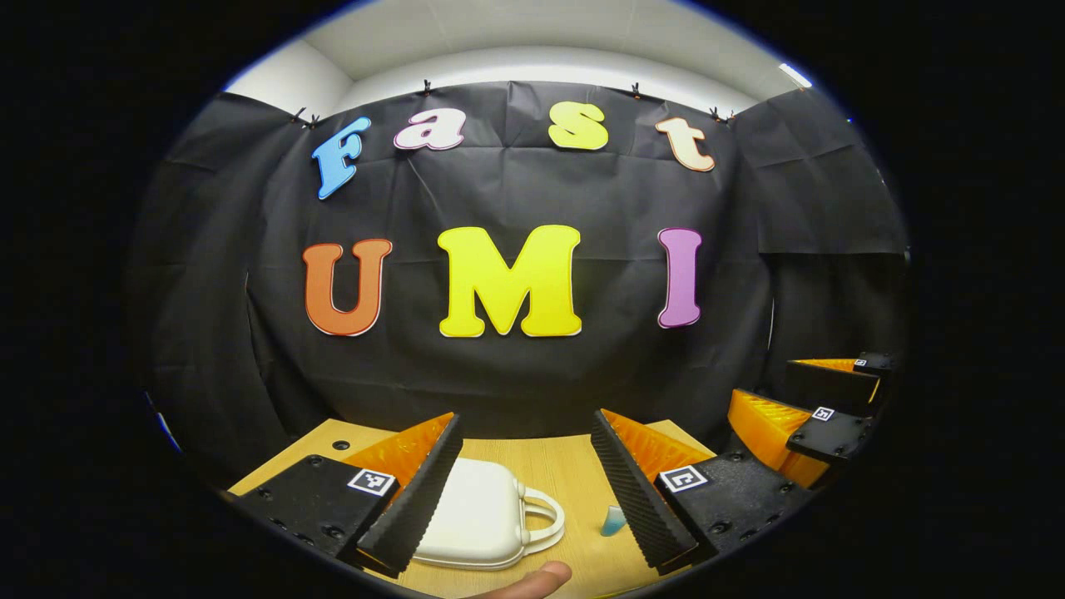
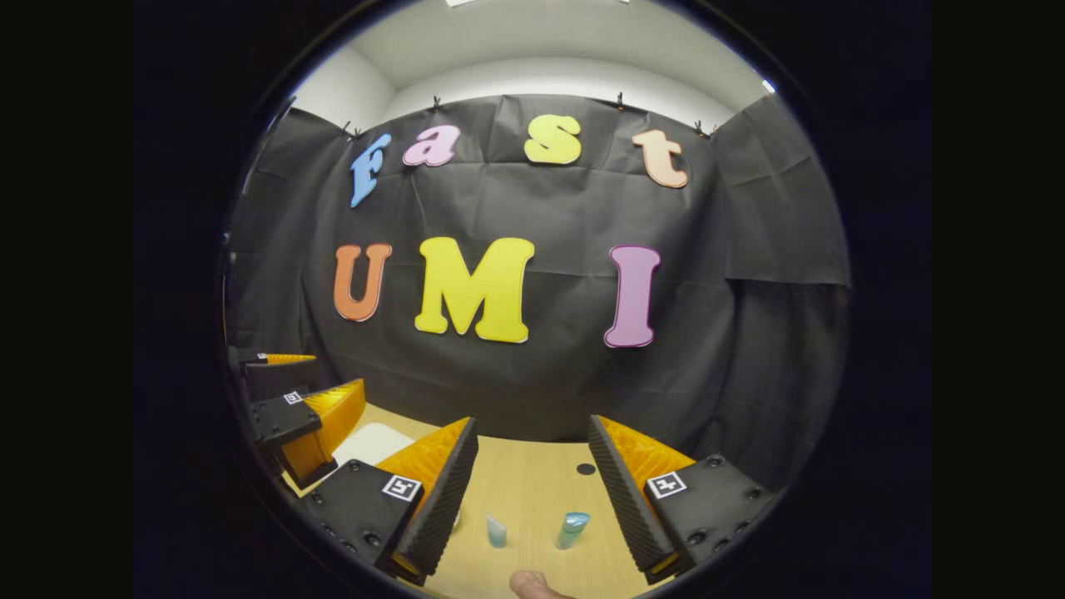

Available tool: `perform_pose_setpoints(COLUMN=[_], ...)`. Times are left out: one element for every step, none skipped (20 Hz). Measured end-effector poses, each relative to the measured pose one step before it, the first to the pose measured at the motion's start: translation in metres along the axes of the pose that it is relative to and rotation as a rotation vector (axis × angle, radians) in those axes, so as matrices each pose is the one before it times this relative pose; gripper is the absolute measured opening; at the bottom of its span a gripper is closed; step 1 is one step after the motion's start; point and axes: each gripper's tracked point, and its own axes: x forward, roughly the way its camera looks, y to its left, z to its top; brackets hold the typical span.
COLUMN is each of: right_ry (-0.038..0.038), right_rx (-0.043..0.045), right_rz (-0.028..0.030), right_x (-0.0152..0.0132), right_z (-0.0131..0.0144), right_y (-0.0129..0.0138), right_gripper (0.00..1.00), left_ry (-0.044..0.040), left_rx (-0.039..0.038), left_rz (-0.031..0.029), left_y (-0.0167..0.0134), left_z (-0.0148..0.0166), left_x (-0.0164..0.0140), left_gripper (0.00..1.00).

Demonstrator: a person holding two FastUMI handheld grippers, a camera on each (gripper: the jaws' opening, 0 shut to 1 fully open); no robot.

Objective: First open the suitcase, pack the skin care products into it, and then close the suitcase.

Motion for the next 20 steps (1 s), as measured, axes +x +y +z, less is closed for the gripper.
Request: perform_pose_setpoints(right_ry=[-0.00245, -0.00555, -0.00792, -0.00579, -0.00891, -0.0027, -0.00044, 0.00033, 0.00285, 0.0057, 0.00726, 0.00759, 0.00936, 0.01103, 0.01496, 0.01531, 0.01301, 0.01542, 0.0159, 0.01619], right_rx=[-0.00443, -0.00291, -0.00899, -0.02162, -0.01744, -0.01065, -0.00488, -0.0024, -0.00059, 0.00138, 0.00363, 0.00695, 0.00925, 0.00713, 0.00357, 0.0049, 0.00673, 0.00649, 0.00767, 0.00762], right_rz=[-0.00396, -0.00621, -0.00812, -0.01339, -0.01031, -0.00938, -0.01144, -0.01755, -0.01668, -0.0182, -0.018, -0.01345, -0.00928, -0.00979, -0.01091, -0.00573, -0.00572, -0.00614, -0.00157, -0.0033], right_x=[-0.00041, 0.00024, -0.00021, 0.00135, 0.00044, 0.00192, 0.00158, 0.00055, 0.00015, -0.00023, -0.00023, -0.00021, 0.00019, -0.00075, 0.00016, -0.00007, 0.0007, 0.00161, 0.0008, 0.00235], right_z=[0.00042, 0.00248, 0.00306, 0.00237, 0.00162, 0.00105, -0.0019, -0.00042, -0.00264, -0.0023, -0.00509, -0.00434, -0.0062, -0.00552, -0.00866, -0.00783, -0.00816, -0.00736, -0.00949, -0.00744], right_y=[-0.0019, -0.00448, -0.0047, -0.00765, -0.00875, -0.00828, -0.01045, -0.01099, -0.01161, -0.01108, -0.01153, -0.00953, -0.00896, -0.00776, -0.00831, -0.00675, -0.00618, -0.00714, -0.00593, -0.006], right_gripper=[0.8, 0.8, 0.8, 0.8, 0.78, 0.78, 0.8, 0.8, 0.8, 0.78, 0.8, 0.8, 0.8, 0.8, 0.8, 0.8, 0.8, 0.8, 0.8, 0.8], left_ry=[0.00419, 0.00138, -0.00121, 0.00728, 0.00799, 0.01086, 0.01251, 0.01717, 0.01809, 0.03371, 0.02311, 0.02522, 0.00215, 0.0126, 0.00086, 0.00545, -0.0058, 0.01826, 0.01581, 0.01132], left_rx=[0.00275, 0.00174, 0.00388, 0.01665, 0.02912, 0.03957, 0.04279, 0.04174, 0.03609, 0.03806, 0.04505, 0.06319, 0.06666, 0.06452, 0.06714, 0.0658, 0.0619, 0.06747, 0.07036, 0.07166], left_rz=[0.00173, -0.00297, 0.00129, 0.00199, 0.00503, 0.0083, 0.00528, 0.00602, -0.00091, -0.00054, -0.00765, -0.00664, -0.00075, -0.01444, -0.0052, -0.00247, 0.00294, 0.00552, 0.0089, 0.00808], left_y=[-0.00068, -0.00042, -0.00006, -0.00108, -0.00017, 0.00033, -0.00157, -0.00144, -0.00377, -0.00658, -0.00739, -0.00934, -0.00677, -0.01139, -0.00957, -0.00982, -0.00984, -0.00897, -0.00748, -0.00708], left_z=[-0.00218, -0.00242, -0.00341, -0.00832, -0.01205, -0.01185, -0.01742, -0.01725, -0.01802, -0.02121, -0.0172, -0.01795, -0.01106, -0.01207, -0.00562, -0.00481, -0.00394, -0.00689, -0.00765, -0.00376], left_x=[0.00246, 0.00229, 0.00317, 0.00413, 0.0045, 0.00555, 0.00702, 0.00568, 0.00682, 0.00536, 0.00365, 0.00584, 0.00531, 0.00487, 0.00646, 0.00508, 0.00346, 0.00485, 0.00527, 0.00898], left_gripper=[0.99, 0.99, 0.99, 0.99, 0.99, 0.99, 0.99, 0.99, 0.99, 0.99, 1.0, 1.0, 1.0, 0.99, 0.99, 0.98, 0.98, 0.98, 0.98, 0.98])
